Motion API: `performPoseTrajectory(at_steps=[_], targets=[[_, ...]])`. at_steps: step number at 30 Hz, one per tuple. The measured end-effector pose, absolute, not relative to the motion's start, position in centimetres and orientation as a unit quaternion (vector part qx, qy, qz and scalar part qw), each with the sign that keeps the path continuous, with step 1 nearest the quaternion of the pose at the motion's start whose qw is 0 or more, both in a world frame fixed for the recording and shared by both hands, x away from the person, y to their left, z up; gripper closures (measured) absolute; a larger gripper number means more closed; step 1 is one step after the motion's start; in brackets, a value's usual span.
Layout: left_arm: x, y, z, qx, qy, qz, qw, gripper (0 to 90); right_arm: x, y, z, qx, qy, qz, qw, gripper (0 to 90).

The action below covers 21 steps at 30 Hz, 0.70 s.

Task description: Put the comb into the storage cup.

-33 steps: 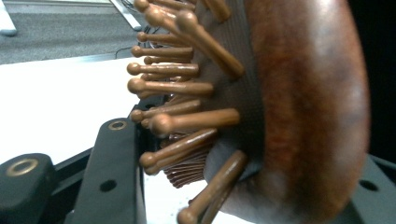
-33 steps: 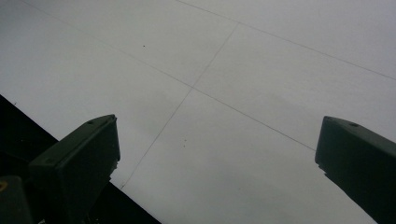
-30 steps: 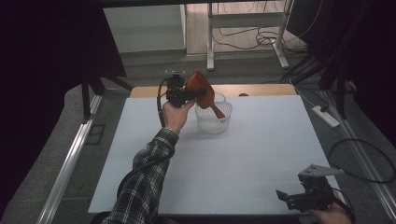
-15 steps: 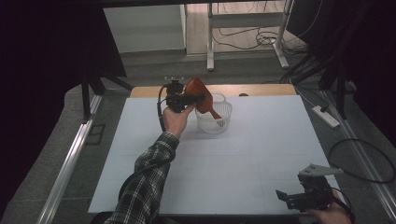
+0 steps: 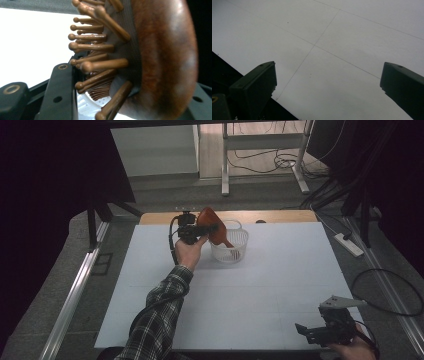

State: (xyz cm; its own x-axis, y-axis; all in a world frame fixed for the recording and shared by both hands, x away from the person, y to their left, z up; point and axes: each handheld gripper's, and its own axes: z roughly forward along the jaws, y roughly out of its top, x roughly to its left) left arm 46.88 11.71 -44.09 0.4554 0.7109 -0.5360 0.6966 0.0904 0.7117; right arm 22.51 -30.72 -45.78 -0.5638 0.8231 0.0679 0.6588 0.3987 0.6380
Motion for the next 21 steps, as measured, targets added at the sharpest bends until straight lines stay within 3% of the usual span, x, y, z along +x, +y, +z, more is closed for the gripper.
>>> performPoseTrajectory(at_steps=[21], targets=[[46.87, 12.0, -44.98, 0.664, 0.538, 0.001, 0.52, 45.7, 22.61, -30.68, -45.81, 0.45, 0.827, 0.311, 0.129, 1.0]])
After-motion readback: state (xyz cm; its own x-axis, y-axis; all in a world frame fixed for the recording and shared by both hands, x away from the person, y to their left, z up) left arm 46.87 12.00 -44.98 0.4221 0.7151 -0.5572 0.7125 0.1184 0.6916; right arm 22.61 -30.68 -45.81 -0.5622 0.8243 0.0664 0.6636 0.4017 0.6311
